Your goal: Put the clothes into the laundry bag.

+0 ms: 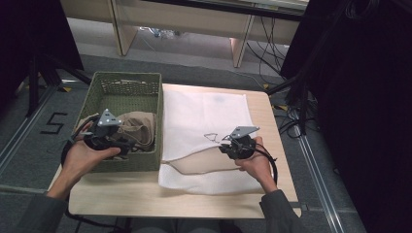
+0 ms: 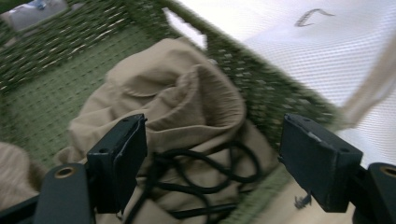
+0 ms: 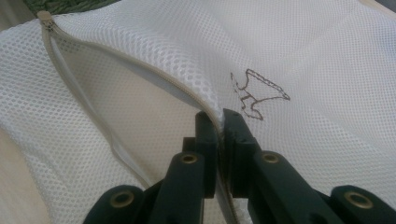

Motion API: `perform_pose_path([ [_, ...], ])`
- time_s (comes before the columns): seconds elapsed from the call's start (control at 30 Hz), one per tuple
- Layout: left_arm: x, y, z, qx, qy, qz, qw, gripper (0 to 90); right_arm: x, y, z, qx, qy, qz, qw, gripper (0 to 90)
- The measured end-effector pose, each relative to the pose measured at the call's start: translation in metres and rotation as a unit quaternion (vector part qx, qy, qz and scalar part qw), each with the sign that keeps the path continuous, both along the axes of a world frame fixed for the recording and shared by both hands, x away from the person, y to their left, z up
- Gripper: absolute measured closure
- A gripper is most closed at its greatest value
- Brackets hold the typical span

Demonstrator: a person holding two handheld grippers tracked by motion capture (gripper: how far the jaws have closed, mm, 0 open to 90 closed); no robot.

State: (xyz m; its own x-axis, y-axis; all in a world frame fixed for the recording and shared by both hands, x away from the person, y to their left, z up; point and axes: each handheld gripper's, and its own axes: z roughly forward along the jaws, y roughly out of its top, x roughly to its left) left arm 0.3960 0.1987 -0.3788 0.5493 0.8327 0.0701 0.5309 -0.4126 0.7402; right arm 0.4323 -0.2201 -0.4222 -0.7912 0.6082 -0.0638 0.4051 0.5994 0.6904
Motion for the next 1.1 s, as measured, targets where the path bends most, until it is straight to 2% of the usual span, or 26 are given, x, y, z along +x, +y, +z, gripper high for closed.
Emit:
perform_pose_path([
  [0.23,0.026,0.014,-0.007,0.023,0.018,-0.005,0.9996,22.1,0.001,0.000,-0.001,0.002,0.000,0.002,1.0000,86.3],
  [0.3,0.030,0.015,-0.009,0.020,0.019,-0.005,0.9996,21.9,0.001,0.000,-0.001,0.001,0.000,0.003,1.0000,86.3],
  [0.47,0.050,0.018,-0.021,0.041,0.048,-0.019,0.9978,21.6,0.000,0.001,-0.001,-0.001,0.002,0.003,1.0000,86.3],
  [0.5,0.050,0.018,-0.021,0.041,0.048,-0.019,0.9978,21.6,0.000,0.001,-0.001,-0.001,0.002,0.003,1.0000,86.3],
  [0.6,0.061,0.015,-0.030,0.059,0.060,-0.036,0.9958,21.4,0.001,0.001,-0.002,-0.002,0.002,0.003,1.0000,86.3],
  [0.67,0.064,0.014,-0.032,0.061,0.066,-0.042,0.9951,21.4,0.000,0.001,-0.002,-0.003,0.001,0.005,1.0000,86.2],
  [0.7,0.070,0.013,-0.036,0.068,0.077,-0.047,0.9936,21.4,0.000,0.001,-0.002,-0.002,0.001,0.005,1.0000,86.2],
  [0.73,0.072,0.012,-0.037,0.081,0.079,-0.047,0.9924,21.4,0.000,0.001,-0.002,-0.002,0.002,0.005,1.0000,86.2],
  [0.77,0.072,0.012,-0.037,0.081,0.079,-0.047,0.9924,21.4,0.000,0.001,-0.002,-0.002,0.002,0.005,1.0000,86.2],
  [0.83,0.075,0.012,-0.040,0.095,0.081,-0.050,0.9909,19.7,0.001,0.001,-0.002,-0.004,0.000,0.009,1.0000,86.3],
  [0.9,0.079,0.013,-0.043,0.092,0.089,-0.056,0.9902,18.9,0.000,0.001,-0.002,-0.003,0.004,0.005,1.0000,86.3],
  [0.97,0.084,0.012,-0.049,0.095,0.099,-0.071,0.9880,15.9,0.001,0.001,-0.002,-0.004,0.001,0.009,0.9999,86.2],
  [1.0,0.084,0.012,-0.049,0.095,0.099,-0.071,0.9880,15.9,0.001,0.001,-0.002,-0.004,0.001,0.009,0.9999,86.2],
  [1.03,0.088,0.012,-0.052,0.101,0.106,-0.074,0.9865,15.3,0.000,0.001,-0.002,-0.006,0.001,0.009,0.9999,86.2],
  [1.1,0.090,0.013,-0.056,0.095,0.109,-0.077,0.9865,14.3,0.001,0.001,-0.001,-0.004,-0.001,0.011,0.9999,86.2],
])
